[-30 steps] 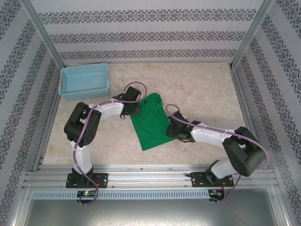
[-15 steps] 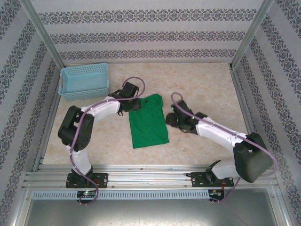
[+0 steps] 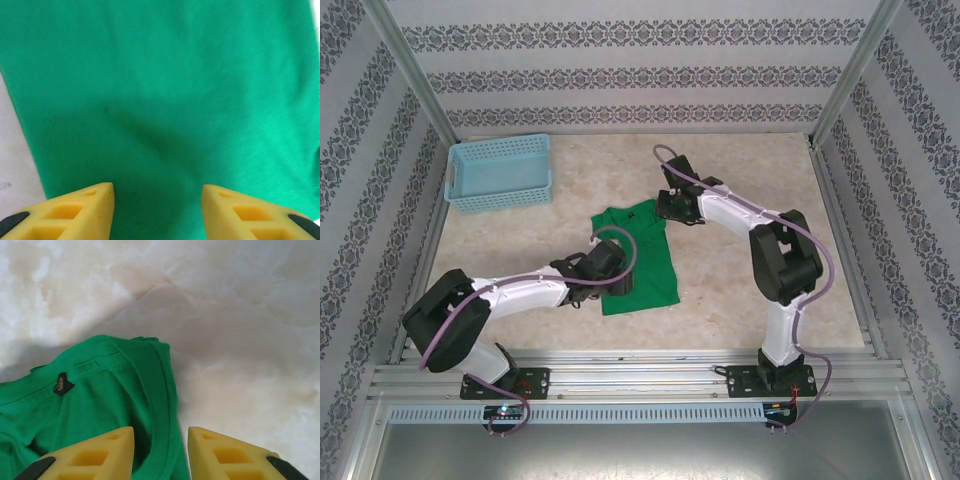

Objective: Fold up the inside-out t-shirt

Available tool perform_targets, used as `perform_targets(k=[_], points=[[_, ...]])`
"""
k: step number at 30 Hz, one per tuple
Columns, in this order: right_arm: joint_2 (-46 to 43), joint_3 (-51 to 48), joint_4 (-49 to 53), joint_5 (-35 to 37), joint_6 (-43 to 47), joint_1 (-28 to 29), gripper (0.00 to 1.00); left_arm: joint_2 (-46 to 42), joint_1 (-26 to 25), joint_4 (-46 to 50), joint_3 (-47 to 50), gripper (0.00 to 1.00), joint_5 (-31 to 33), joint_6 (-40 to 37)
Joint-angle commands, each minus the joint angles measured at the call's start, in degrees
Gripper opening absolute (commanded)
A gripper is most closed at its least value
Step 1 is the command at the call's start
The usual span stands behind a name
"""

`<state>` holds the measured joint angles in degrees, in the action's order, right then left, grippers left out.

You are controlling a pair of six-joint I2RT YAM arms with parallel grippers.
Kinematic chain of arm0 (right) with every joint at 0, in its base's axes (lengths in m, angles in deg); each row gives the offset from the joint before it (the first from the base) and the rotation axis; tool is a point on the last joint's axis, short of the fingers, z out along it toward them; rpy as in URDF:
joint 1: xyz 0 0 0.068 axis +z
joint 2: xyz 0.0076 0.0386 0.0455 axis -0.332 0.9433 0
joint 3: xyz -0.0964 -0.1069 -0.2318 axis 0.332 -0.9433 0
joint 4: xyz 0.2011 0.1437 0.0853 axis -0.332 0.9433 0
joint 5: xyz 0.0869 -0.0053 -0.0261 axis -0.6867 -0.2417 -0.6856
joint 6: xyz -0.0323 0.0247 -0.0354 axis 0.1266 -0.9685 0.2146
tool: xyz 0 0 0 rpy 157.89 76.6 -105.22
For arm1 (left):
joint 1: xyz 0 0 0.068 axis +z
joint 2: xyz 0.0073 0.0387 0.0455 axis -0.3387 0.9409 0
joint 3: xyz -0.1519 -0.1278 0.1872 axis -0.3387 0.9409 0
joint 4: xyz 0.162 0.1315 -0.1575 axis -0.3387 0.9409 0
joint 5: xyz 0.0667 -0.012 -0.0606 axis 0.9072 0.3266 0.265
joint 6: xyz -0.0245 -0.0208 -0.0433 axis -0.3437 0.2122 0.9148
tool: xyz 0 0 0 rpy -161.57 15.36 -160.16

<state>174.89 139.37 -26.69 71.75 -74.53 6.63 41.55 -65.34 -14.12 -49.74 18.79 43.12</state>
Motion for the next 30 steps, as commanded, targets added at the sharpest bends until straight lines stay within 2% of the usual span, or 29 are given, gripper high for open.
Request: perform_targets(k=[1, 5, 11, 18, 23, 26, 30], points=[[3.6, 5.4, 5.3, 1.9, 1.8, 0.3, 0.29, 1.1, -1.3, -4.8, 2.5, 0.49, 0.0, 3.7], [7.7, 10.6, 7.2, 3.0, 2.7, 0.3, 0.17, 1.0, -2.6, -3.5, 5.7, 0.49, 0.1, 4.5], [11.6, 18.4, 10.6, 5.2, 4.2, 0.6, 0.04, 0.5, -3.8, -2.4, 8.6, 0.49, 0.5, 4.7], [16.6, 28.5, 14.9, 6.1, 5.6, 1.0, 0.01, 0.9, -4.7, -1.9, 9.1, 0.49, 0.5, 4.1], [21.1, 34.1, 18.1, 6.0, 6.6, 2.1, 0.08, 0.3, -4.8, -1.5, 9.0, 0.49, 0.7, 4.0], [21.2, 35.1, 18.9, 4.9, 7.0, 1.9, 0.19, -2.2, -4.7, 0.8, 7.5, 0.5, 1.5, 3.1], [15.9, 31.8, 17.7, 3.2, 8.1, 0.9, 0.39, -9.3, -2.6, 7.0, 3.1, 0.57, 3.5, 0.1]])
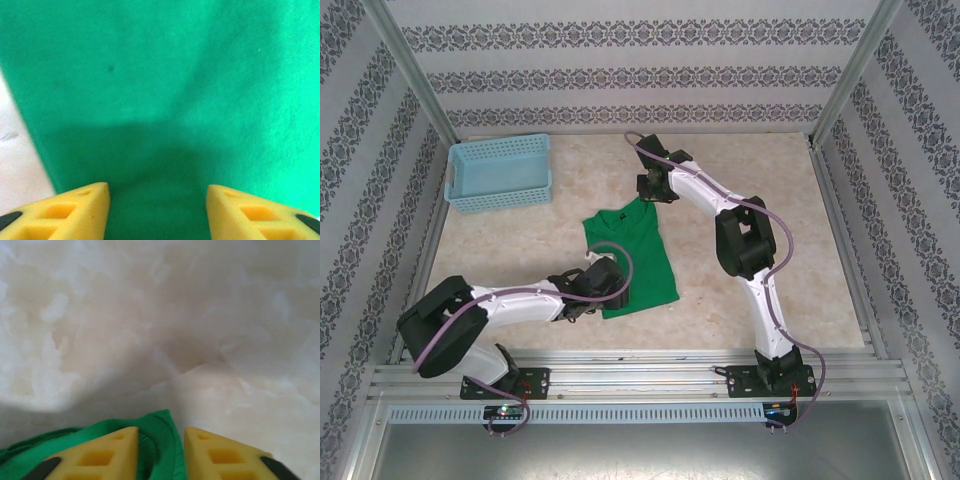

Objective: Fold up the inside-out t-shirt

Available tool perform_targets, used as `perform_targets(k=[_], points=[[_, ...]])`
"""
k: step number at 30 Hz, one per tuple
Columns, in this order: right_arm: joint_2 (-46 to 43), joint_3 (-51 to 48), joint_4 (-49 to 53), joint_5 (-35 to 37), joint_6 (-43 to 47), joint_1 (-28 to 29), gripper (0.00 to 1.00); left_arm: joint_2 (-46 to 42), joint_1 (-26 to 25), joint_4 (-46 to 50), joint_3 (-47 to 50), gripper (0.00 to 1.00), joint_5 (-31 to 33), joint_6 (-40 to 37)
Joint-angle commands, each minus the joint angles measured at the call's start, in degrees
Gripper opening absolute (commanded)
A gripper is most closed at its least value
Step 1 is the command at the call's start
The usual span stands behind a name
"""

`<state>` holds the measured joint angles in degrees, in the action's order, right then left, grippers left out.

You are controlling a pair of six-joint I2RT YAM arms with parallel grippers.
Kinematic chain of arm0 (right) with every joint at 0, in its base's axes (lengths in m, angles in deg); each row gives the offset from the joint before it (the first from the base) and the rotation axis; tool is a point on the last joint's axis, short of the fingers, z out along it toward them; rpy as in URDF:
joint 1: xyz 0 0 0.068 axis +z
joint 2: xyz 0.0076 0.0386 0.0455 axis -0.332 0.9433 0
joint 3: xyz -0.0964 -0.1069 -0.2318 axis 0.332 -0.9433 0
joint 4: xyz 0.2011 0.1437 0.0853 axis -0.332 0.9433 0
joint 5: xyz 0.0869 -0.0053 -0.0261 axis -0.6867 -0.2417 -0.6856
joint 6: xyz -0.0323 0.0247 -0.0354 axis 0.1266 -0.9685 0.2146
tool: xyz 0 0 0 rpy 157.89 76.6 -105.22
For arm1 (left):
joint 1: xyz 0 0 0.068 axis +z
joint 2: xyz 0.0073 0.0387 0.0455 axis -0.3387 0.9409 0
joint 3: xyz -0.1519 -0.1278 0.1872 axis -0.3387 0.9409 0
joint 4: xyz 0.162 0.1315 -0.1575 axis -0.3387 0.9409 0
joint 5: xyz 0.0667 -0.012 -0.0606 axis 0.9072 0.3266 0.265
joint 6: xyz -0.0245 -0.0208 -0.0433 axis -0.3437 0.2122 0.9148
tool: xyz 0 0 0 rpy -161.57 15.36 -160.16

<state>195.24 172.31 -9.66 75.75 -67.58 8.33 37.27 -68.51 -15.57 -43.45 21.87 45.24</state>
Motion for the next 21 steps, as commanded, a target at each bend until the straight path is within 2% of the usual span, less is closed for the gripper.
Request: perform_targets(k=[1, 6, 12, 14, 17, 21], points=[[-6.2, -2.4, 0.2, -1.6, 1.3, -1.1, 0.41, -6.8, 1.7, 9.4, -4.1, 0.59, 0.5, -2.6], [-17.7, -17.3, -7.2, -6.0, 0.7, -2.3, 0.51, -10.8, 12.9, 10.8, -7.7, 0.67, -3.2, -4.9], [-24.0, -32.4, -17.6, -11.8, -0.7, -2.9, 0.6, -0.3, 24.4, 4.7, -11.4, 0.7, -11.0, -4.5], [-23.9, -35.0, -20.4, -14.2, -0.7, -3.0, 0.63, 4.1, 26.2, 2.2, -13.2, 0.71, -13.7, -4.5], [-23.0, -37.6, -23.9, -17.1, -1.3, -3.3, 0.65, 10.0, 26.9, 0.3, -16.5, 0.71, -14.0, -5.5], [-20.4, -38.3, -25.8, -17.0, -1.5, -3.4, 0.7, 16.9, 27.6, 0.8, -20.8, 0.69, -12.6, -6.1]])
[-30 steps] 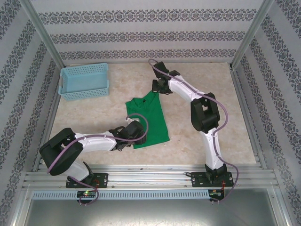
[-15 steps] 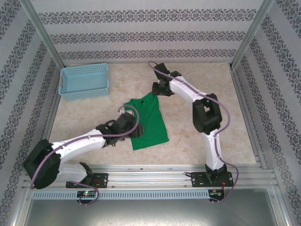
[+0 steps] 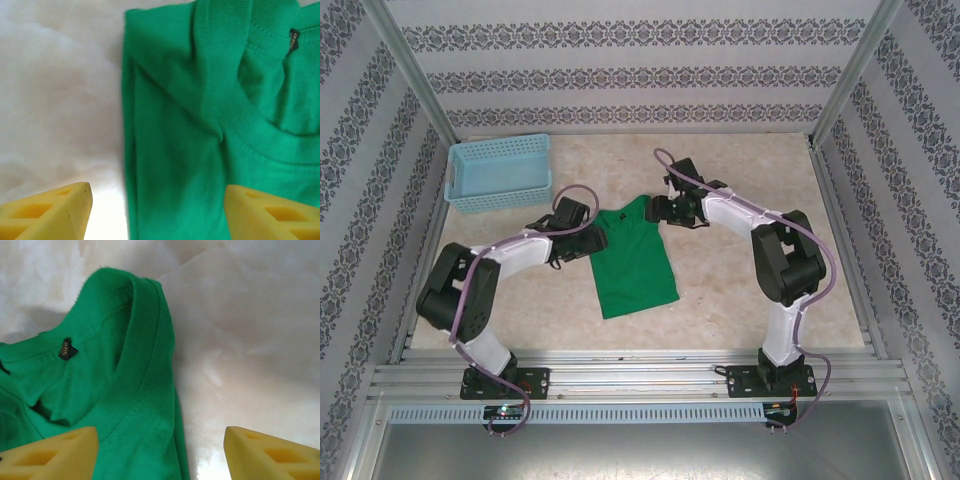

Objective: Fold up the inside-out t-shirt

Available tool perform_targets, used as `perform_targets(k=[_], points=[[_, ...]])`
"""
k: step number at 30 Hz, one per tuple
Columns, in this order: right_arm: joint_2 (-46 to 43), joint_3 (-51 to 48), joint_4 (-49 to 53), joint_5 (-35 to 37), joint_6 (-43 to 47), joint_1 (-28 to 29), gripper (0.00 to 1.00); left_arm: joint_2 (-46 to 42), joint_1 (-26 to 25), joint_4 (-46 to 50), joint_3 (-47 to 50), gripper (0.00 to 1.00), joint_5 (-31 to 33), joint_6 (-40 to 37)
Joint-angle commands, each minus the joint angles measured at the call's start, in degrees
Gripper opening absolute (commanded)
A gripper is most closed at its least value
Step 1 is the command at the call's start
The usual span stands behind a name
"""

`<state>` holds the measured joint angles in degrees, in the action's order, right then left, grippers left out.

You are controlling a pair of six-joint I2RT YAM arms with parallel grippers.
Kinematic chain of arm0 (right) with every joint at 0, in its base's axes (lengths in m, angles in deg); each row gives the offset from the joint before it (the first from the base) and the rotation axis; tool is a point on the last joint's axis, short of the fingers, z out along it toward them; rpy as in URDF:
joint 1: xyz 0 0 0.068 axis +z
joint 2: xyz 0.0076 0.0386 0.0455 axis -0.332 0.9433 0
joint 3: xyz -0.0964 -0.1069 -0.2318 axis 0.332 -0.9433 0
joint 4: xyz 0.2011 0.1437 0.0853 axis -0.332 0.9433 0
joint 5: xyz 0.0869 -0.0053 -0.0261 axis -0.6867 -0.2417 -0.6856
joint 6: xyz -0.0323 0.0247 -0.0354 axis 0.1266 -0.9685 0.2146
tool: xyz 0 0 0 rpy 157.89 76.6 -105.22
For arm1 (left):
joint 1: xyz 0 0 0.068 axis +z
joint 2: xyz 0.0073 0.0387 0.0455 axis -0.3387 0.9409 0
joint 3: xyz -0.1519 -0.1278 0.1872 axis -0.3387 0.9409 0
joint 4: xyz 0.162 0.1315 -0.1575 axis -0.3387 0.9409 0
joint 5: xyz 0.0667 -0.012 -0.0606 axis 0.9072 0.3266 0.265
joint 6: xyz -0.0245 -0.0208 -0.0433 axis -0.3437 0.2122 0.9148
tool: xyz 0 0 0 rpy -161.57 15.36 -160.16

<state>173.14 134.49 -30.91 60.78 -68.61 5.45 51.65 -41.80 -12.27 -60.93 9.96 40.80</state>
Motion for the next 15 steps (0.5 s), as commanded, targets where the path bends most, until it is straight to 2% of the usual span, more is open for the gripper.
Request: perform_targets(k=[1, 7, 11, 15], points=[[2.4, -0.4, -4.7, -2.0, -0.5, -0.5, 0.71, 3.5, 0.9, -2.6, -3.8, 0.69, -0.5, -1.7], [7.3, 0.6, -6.0, -3.3, -1.4, -0.2, 0.73, 9.6, 1.6, -3.9, -6.8, 0.64, -0.7, -2.1], [10.2, 2.1, -6.9, -6.0, -2.1, 1.3, 0.73, 12.5, 1.8, -6.1, -7.8, 0.58, -2.9, -2.4], [12.5, 4.2, -5.5, -5.1, -3.3, 4.1, 0.7, 14.5, 1.7, -9.2, -8.4, 0.5, -6.8, -2.3]])
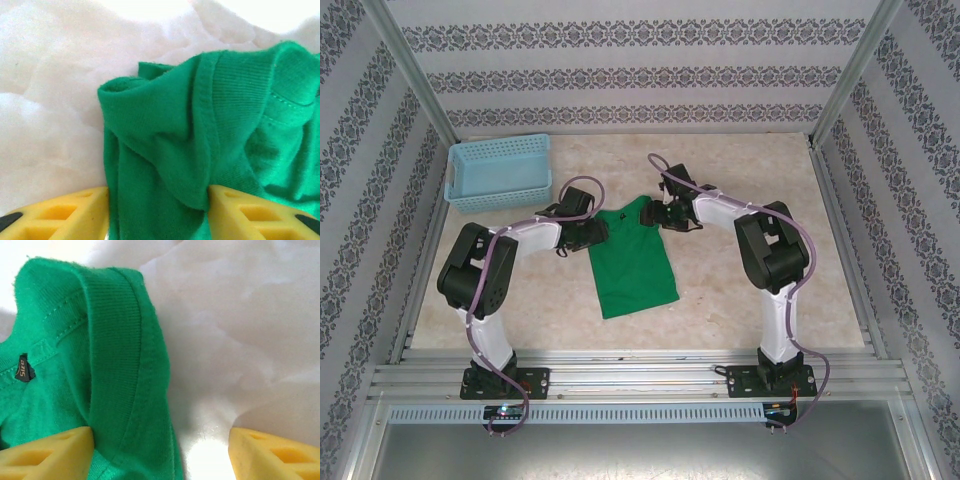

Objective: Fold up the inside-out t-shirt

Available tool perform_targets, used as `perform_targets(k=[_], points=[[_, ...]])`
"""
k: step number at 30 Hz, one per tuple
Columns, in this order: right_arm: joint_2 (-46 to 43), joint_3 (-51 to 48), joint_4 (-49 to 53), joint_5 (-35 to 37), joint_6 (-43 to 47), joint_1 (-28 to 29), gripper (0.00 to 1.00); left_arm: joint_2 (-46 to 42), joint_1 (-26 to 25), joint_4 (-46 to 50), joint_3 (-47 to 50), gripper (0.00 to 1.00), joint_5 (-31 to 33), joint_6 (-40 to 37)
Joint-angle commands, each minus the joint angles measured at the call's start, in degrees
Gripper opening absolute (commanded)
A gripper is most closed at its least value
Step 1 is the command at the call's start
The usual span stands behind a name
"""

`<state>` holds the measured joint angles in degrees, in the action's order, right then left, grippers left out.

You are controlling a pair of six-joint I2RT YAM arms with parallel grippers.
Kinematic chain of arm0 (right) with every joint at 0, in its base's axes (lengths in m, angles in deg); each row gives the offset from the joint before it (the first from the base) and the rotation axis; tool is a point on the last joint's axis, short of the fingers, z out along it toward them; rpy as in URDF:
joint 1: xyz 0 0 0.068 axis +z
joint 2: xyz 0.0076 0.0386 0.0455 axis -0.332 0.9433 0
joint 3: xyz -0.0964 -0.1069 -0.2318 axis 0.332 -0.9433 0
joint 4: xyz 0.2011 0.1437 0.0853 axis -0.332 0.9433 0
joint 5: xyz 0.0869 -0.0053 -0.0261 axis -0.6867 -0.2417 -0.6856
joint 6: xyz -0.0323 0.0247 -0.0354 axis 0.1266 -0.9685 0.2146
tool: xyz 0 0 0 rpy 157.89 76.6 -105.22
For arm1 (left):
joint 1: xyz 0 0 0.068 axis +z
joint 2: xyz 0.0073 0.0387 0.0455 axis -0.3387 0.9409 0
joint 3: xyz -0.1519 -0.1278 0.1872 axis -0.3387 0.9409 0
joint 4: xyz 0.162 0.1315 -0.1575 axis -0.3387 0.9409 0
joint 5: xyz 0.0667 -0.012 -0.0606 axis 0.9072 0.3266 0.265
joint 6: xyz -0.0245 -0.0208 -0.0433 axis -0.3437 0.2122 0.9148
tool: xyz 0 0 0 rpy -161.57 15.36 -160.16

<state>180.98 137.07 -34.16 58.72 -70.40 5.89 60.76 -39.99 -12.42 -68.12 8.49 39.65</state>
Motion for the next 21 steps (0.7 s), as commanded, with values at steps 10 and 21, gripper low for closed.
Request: perform_targets(k=[10, 21], points=[[8.7, 7.4, 6.5, 5.8, -5.3, 10.4, 0.63, 6.3, -0.3, -12.2, -0.2, 0.41, -8.8, -0.8], [8.7, 6.1, 2.4, 1.8, -9.7, 11.3, 0.36, 5.8, -0.3, -14.1, 2.1, 0.33, -9.5, -0.6]])
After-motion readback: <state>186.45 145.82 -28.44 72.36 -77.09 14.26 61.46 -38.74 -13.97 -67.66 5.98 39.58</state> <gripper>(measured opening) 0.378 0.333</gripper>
